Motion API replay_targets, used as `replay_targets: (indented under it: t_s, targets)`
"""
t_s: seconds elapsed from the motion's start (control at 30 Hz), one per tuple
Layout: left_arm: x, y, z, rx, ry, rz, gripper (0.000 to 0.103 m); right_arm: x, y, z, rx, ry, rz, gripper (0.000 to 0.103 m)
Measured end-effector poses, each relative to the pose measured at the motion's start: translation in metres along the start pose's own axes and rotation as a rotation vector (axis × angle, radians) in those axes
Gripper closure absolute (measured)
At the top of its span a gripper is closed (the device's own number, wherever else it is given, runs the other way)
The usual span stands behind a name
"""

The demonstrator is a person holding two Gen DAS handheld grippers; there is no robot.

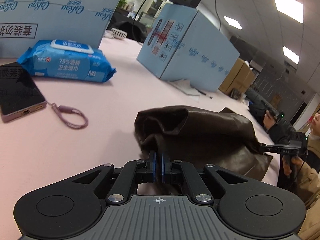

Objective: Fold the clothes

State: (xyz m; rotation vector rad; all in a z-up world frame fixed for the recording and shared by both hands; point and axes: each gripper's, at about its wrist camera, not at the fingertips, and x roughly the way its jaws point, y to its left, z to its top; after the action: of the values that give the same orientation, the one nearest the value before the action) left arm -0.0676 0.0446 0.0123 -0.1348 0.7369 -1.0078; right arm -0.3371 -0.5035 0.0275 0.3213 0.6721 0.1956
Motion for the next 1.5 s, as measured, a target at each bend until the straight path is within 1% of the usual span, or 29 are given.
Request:
replay_targets:
  t_s: [0.1, 0.17, 0.2, 0.27, 0.3, 0.33, 0.37, 0.43, 0.5, 0.57, 0.63, 0.67, 0.73, 0.77, 0.8, 0.83, 0.87, 0.9, 0.97, 1.03, 1.1, 1.13, 1.2, 1.23, 1.27, 1.33, 1.37, 1.43, 1.5]
  targets:
    - [-0.023, -0.001, 0.007, -0.011, -0.093, -0.001, 0.098, 0.000, 0.003, 0.000, -0.010, 0.005, -0.008, 0.096]
    - [-0.040, -0.011, 0.020, -0.007, -0.175, -0.009, 0.098, 0.000, 0.004, 0.001, -0.016, 0.009, -0.013, 0.096]
    - [-0.045, -0.019, 0.027, 0.001, -0.215, -0.028, 0.098, -0.001, 0.005, 0.001, -0.018, 0.010, -0.014, 0.096]
    - [-0.040, -0.040, 0.041, 0.030, -0.244, -0.079, 0.098, -0.001, 0.006, 0.000, -0.019, 0.011, -0.017, 0.096]
    - [-0.037, -0.050, 0.047, 0.043, -0.256, -0.103, 0.094, -0.001, 0.006, 0.000, -0.021, 0.011, -0.019, 0.096]
    - [-0.027, -0.058, 0.052, 0.046, -0.239, -0.100, 0.089, -0.002, 0.005, 0.001, -0.023, 0.011, -0.021, 0.096]
    - [-0.017, -0.066, 0.057, 0.048, -0.219, -0.097, 0.088, -0.002, 0.006, 0.001, -0.027, 0.010, -0.023, 0.096]
    - [0.025, -0.081, 0.064, 0.012, -0.120, -0.095, 0.087, -0.003, 0.006, 0.002, -0.032, 0.010, -0.026, 0.096]
    - [0.052, -0.085, 0.059, -0.013, -0.038, -0.104, 0.087, -0.002, 0.006, 0.004, -0.034, 0.008, -0.026, 0.095]
    - [0.071, -0.086, 0.046, -0.008, 0.035, -0.081, 0.088, -0.004, 0.005, 0.003, -0.034, 0.008, -0.026, 0.093]
    - [0.081, -0.083, 0.035, -0.004, 0.088, -0.047, 0.088, -0.006, 0.002, 0.003, -0.017, 0.008, -0.013, 0.083]
    - [0.082, -0.081, 0.031, -0.012, 0.093, -0.049, 0.088, -0.012, 0.000, 0.003, 0.020, 0.002, -0.003, 0.080]
    - [0.080, -0.073, 0.021, -0.034, 0.097, -0.060, 0.088, -0.029, -0.006, 0.005, 0.102, -0.047, 0.013, 0.071]
    - [0.080, -0.073, 0.020, -0.031, 0.097, -0.059, 0.088, -0.038, -0.006, 0.006, 0.128, -0.092, 0.005, 0.065]
    - [0.080, -0.074, 0.019, -0.023, 0.097, -0.056, 0.088, -0.048, -0.007, 0.007, 0.154, -0.137, -0.002, 0.051]
    - [0.079, -0.077, 0.018, 0.001, 0.097, -0.048, 0.088, -0.058, -0.008, 0.008, 0.183, -0.186, -0.009, 0.048]
    - [0.080, -0.080, 0.016, 0.022, 0.099, -0.040, 0.088, -0.074, -0.006, 0.011, 0.233, -0.282, -0.005, 0.048]
    - [0.080, -0.081, 0.016, 0.029, 0.099, -0.037, 0.087, -0.079, -0.003, 0.014, 0.255, -0.334, 0.028, 0.048]
    - [0.080, -0.086, 0.013, 0.064, 0.098, -0.024, 0.087, -0.077, 0.007, 0.024, 0.298, -0.377, 0.064, 0.048]
    - [0.080, -0.087, 0.013, 0.064, 0.095, -0.023, 0.087, -0.072, 0.015, 0.032, 0.318, -0.400, 0.085, 0.048]
    - [0.079, -0.087, 0.012, 0.062, 0.092, -0.025, 0.087, -0.054, 0.021, 0.045, 0.412, -0.432, 0.133, 0.047]
    - [0.079, -0.086, 0.012, 0.059, 0.091, -0.027, 0.087, -0.048, 0.022, 0.048, 0.453, -0.444, 0.153, 0.045]
    - [0.080, -0.085, 0.013, 0.053, 0.091, -0.031, 0.087, -0.023, 0.018, 0.058, 0.605, -0.463, 0.200, 0.045]
    - [0.080, -0.085, 0.013, 0.051, 0.090, -0.032, 0.087, -0.015, 0.016, 0.060, 0.639, -0.469, 0.196, 0.045]
    - [0.079, -0.084, 0.013, 0.050, 0.089, -0.034, 0.087, -0.004, 0.013, 0.063, 0.667, -0.479, 0.170, 0.045]
    - [0.081, -0.083, 0.012, 0.043, 0.087, -0.039, 0.087, 0.013, 0.005, 0.064, 0.715, -0.455, 0.117, 0.045]
    - [0.080, -0.082, 0.012, 0.040, 0.086, -0.042, 0.087, 0.019, 0.000, 0.059, 0.745, -0.423, 0.109, 0.046]
    - [0.080, -0.080, 0.012, 0.037, 0.085, -0.051, 0.087, 0.024, -0.007, 0.046, 0.788, -0.373, 0.134, 0.049]
    - [0.080, -0.078, 0.012, 0.027, 0.087, -0.061, 0.087, 0.021, -0.009, 0.030, 0.794, -0.337, 0.123, 0.050]
